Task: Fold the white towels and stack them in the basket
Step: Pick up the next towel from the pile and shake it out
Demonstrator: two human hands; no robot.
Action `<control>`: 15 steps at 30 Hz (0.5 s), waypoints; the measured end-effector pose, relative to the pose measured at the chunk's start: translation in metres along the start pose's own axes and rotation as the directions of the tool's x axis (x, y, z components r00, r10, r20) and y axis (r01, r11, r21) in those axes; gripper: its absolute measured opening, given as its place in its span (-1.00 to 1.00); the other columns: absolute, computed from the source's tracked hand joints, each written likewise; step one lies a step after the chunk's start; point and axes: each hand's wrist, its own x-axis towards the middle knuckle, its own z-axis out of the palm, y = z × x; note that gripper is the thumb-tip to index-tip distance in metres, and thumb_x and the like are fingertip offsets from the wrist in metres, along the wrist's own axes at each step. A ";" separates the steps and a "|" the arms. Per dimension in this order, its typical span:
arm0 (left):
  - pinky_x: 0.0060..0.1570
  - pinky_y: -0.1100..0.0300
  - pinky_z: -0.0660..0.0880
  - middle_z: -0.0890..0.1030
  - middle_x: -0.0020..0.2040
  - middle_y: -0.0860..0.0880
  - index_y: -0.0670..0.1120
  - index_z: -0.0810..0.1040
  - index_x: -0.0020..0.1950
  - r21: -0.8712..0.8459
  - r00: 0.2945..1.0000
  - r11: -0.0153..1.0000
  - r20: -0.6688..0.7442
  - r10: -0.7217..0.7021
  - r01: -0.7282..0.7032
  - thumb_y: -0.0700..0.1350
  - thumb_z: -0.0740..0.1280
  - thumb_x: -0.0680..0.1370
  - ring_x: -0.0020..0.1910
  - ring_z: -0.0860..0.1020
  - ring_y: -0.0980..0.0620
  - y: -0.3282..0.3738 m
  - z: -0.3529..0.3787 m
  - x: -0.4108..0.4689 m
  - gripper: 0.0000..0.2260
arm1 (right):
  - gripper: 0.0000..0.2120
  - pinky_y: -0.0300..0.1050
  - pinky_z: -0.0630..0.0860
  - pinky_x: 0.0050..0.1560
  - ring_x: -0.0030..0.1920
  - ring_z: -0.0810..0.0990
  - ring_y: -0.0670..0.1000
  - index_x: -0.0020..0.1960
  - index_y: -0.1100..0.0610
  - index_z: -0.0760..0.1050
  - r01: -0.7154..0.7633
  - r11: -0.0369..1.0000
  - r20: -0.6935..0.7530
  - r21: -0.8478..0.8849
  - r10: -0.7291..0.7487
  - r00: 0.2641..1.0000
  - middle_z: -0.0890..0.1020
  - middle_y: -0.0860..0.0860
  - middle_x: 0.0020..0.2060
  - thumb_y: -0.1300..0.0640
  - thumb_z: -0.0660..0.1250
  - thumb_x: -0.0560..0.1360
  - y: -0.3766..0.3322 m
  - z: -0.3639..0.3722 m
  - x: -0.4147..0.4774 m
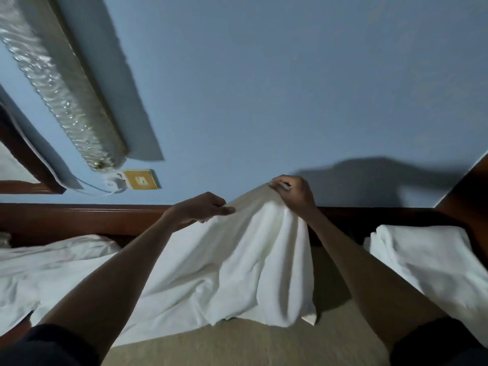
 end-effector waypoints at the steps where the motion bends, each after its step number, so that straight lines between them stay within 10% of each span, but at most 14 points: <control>1: -0.38 0.19 0.27 0.28 -0.44 0.01 -0.06 0.34 -0.34 0.009 1.000 1.000 0.008 -0.004 0.004 0.24 0.42 0.55 -0.46 0.28 0.05 0.001 -0.005 -0.010 -0.51 | -0.78 -0.02 0.59 0.06 0.00 0.69 -0.05 -0.05 0.02 0.70 -0.012 1.000 -0.046 -0.027 0.011 0.999 0.74 -0.12 -0.10 -0.11 0.41 0.51 -0.007 -0.012 0.000; 7: -0.24 0.16 0.30 0.40 -0.41 0.15 0.08 0.50 -0.35 0.091 0.986 0.989 -0.105 0.128 -0.119 0.11 0.34 0.65 -0.36 0.33 0.11 0.020 -0.025 -0.057 -0.63 | -0.88 -0.01 0.56 0.04 0.02 0.64 0.12 0.01 0.03 0.67 -0.113 0.973 -0.146 -0.203 0.085 0.986 0.70 0.03 -0.01 0.02 0.40 0.55 -0.043 -0.053 -0.019; 12: -0.17 0.17 0.34 0.48 -0.27 0.03 0.04 0.57 -0.20 -0.054 0.953 0.956 -0.115 0.281 -0.288 0.05 0.30 0.68 -0.25 0.40 0.09 0.056 -0.029 -0.084 -0.72 | -0.42 -0.22 0.46 0.11 0.25 0.51 0.01 0.42 -0.01 0.46 0.075 0.991 0.388 -0.111 -0.026 0.921 0.53 0.02 0.29 0.21 0.53 0.45 -0.090 -0.040 -0.053; 15: -0.11 0.25 0.42 0.57 -0.22 0.07 -0.04 0.64 -0.12 -0.004 0.940 0.940 -0.028 0.340 -0.340 0.01 0.32 0.68 -0.19 0.48 0.15 0.077 -0.030 -0.099 -0.77 | -0.57 -0.28 0.54 0.14 0.21 0.62 -0.02 0.30 0.11 0.58 0.063 0.989 0.520 0.131 -0.123 0.845 0.67 0.00 0.19 0.31 0.48 0.46 -0.111 -0.034 -0.074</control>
